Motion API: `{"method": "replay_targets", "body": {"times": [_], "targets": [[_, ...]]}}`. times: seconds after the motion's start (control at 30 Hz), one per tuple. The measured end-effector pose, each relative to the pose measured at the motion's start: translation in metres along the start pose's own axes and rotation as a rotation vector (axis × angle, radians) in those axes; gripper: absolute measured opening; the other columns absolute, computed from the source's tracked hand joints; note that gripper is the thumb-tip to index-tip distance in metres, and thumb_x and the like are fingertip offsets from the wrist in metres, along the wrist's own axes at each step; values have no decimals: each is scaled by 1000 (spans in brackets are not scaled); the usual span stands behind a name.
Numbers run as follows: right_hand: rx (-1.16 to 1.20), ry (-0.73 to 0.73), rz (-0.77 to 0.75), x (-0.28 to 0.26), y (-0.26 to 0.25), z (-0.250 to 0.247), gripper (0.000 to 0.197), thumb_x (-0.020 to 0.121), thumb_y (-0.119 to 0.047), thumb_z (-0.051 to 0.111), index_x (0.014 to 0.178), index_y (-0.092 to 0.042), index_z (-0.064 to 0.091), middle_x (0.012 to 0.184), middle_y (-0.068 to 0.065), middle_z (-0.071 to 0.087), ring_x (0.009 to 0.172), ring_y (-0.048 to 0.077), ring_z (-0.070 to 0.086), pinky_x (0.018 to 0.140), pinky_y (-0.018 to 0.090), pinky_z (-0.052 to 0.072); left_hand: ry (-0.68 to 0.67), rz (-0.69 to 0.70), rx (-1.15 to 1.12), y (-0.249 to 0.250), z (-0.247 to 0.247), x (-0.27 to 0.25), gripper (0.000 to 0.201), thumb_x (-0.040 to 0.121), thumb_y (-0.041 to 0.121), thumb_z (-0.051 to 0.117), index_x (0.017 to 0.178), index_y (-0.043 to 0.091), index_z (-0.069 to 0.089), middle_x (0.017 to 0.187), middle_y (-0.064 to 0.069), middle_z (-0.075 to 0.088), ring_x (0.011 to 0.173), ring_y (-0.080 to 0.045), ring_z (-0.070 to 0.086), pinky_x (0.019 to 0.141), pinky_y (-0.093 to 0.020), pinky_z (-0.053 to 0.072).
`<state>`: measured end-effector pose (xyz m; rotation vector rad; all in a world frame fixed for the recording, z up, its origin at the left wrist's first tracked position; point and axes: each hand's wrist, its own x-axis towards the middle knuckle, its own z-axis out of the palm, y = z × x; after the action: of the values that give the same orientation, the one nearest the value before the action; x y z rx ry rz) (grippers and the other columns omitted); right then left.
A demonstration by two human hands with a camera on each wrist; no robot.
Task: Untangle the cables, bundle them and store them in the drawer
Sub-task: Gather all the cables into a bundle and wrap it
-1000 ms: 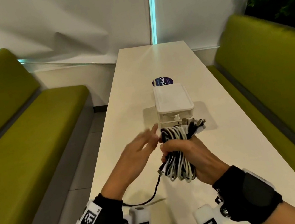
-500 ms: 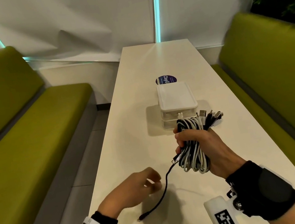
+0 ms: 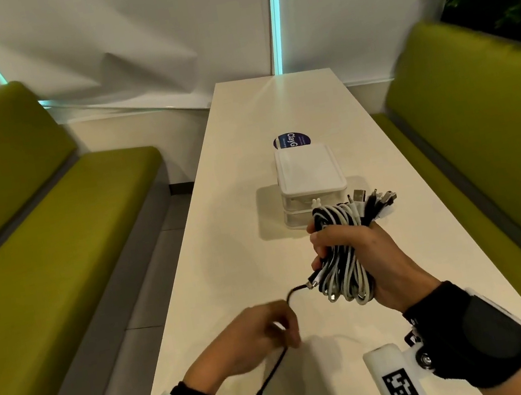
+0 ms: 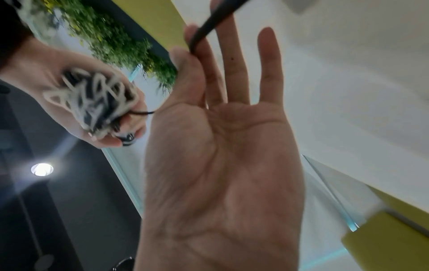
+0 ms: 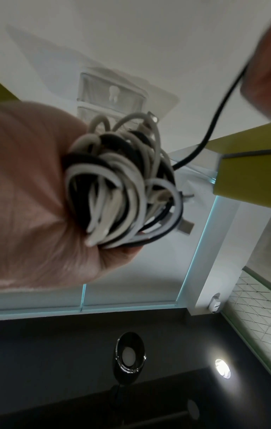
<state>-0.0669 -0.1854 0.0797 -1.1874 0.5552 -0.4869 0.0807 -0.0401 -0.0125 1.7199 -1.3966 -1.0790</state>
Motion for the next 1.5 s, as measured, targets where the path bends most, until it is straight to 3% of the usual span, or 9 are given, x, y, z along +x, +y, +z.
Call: {"method": "replay_targets", "body": {"times": [0.1,0.23,0.47,0.63,0.8,0.97,1.13,1.33,1.5], "targets": [[-224,8,50,-1,0,-7,19,73,-8,71,87,3,62,67,13,57,62,29,62,61,38,55,222,-11,-125,4,-22,-4,16,91,-9,50,90,6,55,91,-5,58,79,-30,72,72,-28,48],[-507,-49,148,-4,5,-4,27,74,-13,73,86,6,60,66,11,61,61,24,62,62,37,54,370,25,-242,25,-38,-1,11,96,-7,45,92,3,45,90,-5,65,66,-26,66,61,-31,52],[-472,-38,53,-8,20,19,14,75,-11,74,83,-2,66,70,7,66,64,21,64,64,38,54,522,83,-289,53,-27,14,7,89,-5,60,92,1,57,84,-12,71,70,-27,69,65,-30,58],[-261,-46,84,-9,26,19,11,81,-13,75,90,-8,72,88,18,72,69,25,66,62,36,56,680,50,-407,56,-15,17,5,85,-5,66,82,0,65,82,-12,73,71,-23,71,64,-28,58],[-330,88,-33,-7,34,24,9,79,2,69,73,-4,64,64,10,61,57,24,65,54,32,55,701,4,-691,60,-6,21,9,83,-9,64,82,-1,68,88,-15,74,77,-20,71,69,-23,56],[-276,159,-61,-6,33,27,34,75,9,60,55,-19,61,55,6,56,54,26,60,52,36,53,703,-48,-1063,65,9,28,14,85,-6,62,95,1,70,95,-15,73,89,-22,69,81,-27,56],[-435,67,-33,-6,33,24,8,72,1,63,74,-7,62,66,12,61,63,24,60,65,51,55,641,-74,-1277,69,17,35,24,96,7,47,113,4,65,116,-12,70,116,-27,61,98,-37,48],[-429,108,-2,-5,41,26,11,73,-4,69,79,-14,69,75,6,72,77,23,70,76,44,57,514,-56,-1248,72,14,36,48,92,41,49,129,13,59,126,-6,65,123,-26,57,111,-45,37],[-312,122,4,-6,37,28,6,75,2,66,75,-4,66,69,12,68,67,26,68,59,34,56,440,-18,-1175,76,11,34,63,83,48,53,140,23,46,133,3,61,130,-15,48,113,-39,33]]}}
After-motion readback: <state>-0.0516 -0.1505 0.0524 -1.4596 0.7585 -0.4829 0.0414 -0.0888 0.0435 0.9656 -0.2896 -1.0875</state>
